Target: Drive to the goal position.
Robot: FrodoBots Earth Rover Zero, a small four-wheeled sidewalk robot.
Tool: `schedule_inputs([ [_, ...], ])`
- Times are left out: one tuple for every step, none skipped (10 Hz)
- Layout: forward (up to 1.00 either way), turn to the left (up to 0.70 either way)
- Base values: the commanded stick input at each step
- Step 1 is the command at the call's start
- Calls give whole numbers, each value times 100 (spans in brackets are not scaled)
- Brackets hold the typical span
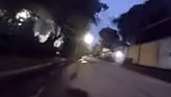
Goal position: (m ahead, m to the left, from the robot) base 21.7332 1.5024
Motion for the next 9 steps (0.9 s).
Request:
schedule_inputs([
  [70, -31],
  [70, -10],
  [70, 0],
  [70, -3],
  [70, -23],
  [70, -35],
  [70, -35],
  [70, -35],
  [70, -24],
])
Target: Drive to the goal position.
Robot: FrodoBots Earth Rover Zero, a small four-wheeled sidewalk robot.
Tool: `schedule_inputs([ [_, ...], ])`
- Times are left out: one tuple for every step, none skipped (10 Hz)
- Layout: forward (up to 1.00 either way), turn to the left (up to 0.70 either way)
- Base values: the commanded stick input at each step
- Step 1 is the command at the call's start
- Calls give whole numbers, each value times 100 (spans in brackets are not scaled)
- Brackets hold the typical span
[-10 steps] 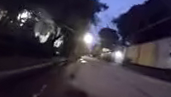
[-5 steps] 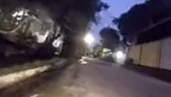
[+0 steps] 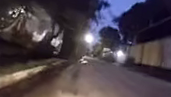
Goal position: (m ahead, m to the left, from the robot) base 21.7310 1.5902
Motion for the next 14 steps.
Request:
schedule_inputs([
  [70, -12],
  [70, 0],
  [70, 0],
  [70, 0],
  [70, 0],
  [70, 0],
  [70, 0],
  [70, 0],
  [70, 0],
  [70, 0],
  [70, 0],
  [70, 0],
  [70, 0],
  [70, 0],
])
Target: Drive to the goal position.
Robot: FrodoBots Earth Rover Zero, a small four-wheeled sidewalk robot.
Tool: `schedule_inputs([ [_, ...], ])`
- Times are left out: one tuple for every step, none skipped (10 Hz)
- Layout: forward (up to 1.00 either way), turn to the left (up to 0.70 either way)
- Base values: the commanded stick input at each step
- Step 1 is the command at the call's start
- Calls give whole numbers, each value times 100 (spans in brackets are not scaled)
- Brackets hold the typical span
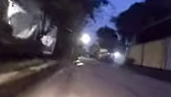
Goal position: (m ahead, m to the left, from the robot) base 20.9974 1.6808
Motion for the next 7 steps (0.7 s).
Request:
schedule_inputs([
  [70, 0],
  [70, 0],
  [70, 0],
  [70, 0],
  [70, -14],
  [70, -35],
  [70, -35],
])
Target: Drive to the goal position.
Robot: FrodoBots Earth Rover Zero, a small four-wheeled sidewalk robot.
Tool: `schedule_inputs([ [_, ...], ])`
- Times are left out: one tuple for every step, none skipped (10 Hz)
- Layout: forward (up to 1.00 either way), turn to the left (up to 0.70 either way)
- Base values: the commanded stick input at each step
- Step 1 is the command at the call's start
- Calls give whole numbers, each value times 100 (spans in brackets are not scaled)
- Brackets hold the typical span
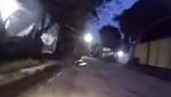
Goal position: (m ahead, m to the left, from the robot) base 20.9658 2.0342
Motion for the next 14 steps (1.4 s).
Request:
schedule_inputs([
  [70, -35],
  [70, -35],
  [70, -35],
  [70, -35],
  [70, -35],
  [70, -35],
  [70, -17],
  [70, 0],
  [70, 0],
  [70, 0],
  [70, -2],
  [70, -6],
  [70, -11],
  [70, -15],
])
